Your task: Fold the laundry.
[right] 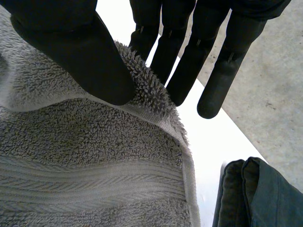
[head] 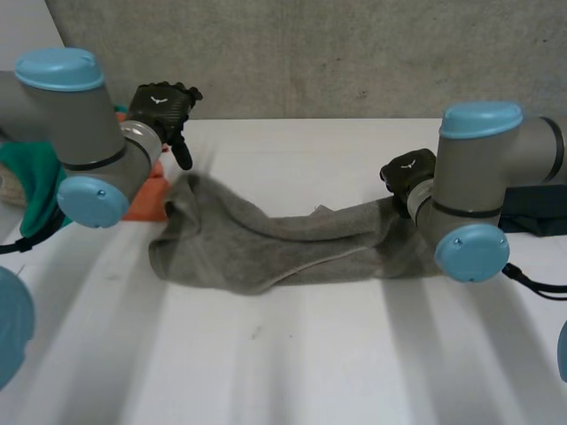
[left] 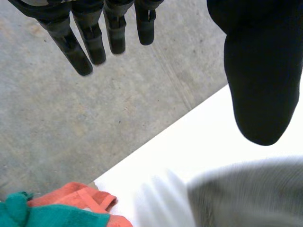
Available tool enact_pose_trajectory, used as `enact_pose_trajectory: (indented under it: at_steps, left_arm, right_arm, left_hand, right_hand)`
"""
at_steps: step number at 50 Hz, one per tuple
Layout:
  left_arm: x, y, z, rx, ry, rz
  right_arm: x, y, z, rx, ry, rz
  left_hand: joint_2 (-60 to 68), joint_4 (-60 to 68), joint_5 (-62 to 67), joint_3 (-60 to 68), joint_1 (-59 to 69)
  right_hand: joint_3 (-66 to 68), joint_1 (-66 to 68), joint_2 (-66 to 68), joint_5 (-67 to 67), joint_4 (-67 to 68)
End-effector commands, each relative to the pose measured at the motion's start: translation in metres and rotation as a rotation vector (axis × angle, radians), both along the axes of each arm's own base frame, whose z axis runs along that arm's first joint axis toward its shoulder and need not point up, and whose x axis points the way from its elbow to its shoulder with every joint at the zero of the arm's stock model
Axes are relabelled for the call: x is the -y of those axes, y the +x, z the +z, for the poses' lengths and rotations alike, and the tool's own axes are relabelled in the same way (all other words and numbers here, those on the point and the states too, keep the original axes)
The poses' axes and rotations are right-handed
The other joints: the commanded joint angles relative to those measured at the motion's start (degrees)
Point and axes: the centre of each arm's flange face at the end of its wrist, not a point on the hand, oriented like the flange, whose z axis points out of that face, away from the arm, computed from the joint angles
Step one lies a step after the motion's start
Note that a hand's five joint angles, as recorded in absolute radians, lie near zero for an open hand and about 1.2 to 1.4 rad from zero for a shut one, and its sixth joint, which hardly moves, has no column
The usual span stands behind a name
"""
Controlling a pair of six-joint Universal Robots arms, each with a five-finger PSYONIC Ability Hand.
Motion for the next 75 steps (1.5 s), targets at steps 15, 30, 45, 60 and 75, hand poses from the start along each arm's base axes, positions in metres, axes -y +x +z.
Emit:
enact_pose_trajectory:
  at_steps: [15,30,45,60,75]
  left_arm:
    - [-0.167,-0.01,-0.033,0.178,0.316,-0.185]
    - [-0.133,-0.014,-0.089,0.204,0.375,-0.142]
    - [-0.129,-0.019,-0.095,0.276,0.305,-0.182]
    - [-0.127,-0.02,-0.106,0.305,0.316,-0.17]
    - [-0.155,-0.006,0.034,0.078,0.114,-0.152]
  right_arm:
    - [-0.028,-0.025,-0.014,-0.077,0.096,0.057]
    - [-0.036,-0.043,-0.028,-0.061,0.179,0.057]
    - [-0.039,-0.05,-0.018,-0.033,0.153,0.051]
    - [-0.04,-0.048,-0.025,-0.042,0.164,0.059]
    - [-0.03,-0.068,0.032,-0.031,0.043,0.004]
  left_hand:
    - [26.16,26.65,25.97,26.23,28.11]
    - [37.57,38.06,37.39,37.65,39.52]
    - [18.97,19.46,18.79,19.05,20.92]
    - [40.75,41.24,40.57,40.82,42.7]
    - [67.03,67.52,66.85,67.1,68.98]
  right_hand:
    - [11.99,16.13,12.9,12.83,11.5]
    - [11.99,16.13,12.9,12.83,11.5]
    - [11.99,16.13,12.9,12.83,11.5]
    - [11.99,16.13,12.9,12.83,11.5]
    - [11.99,16.13,12.9,12.83,11.5]
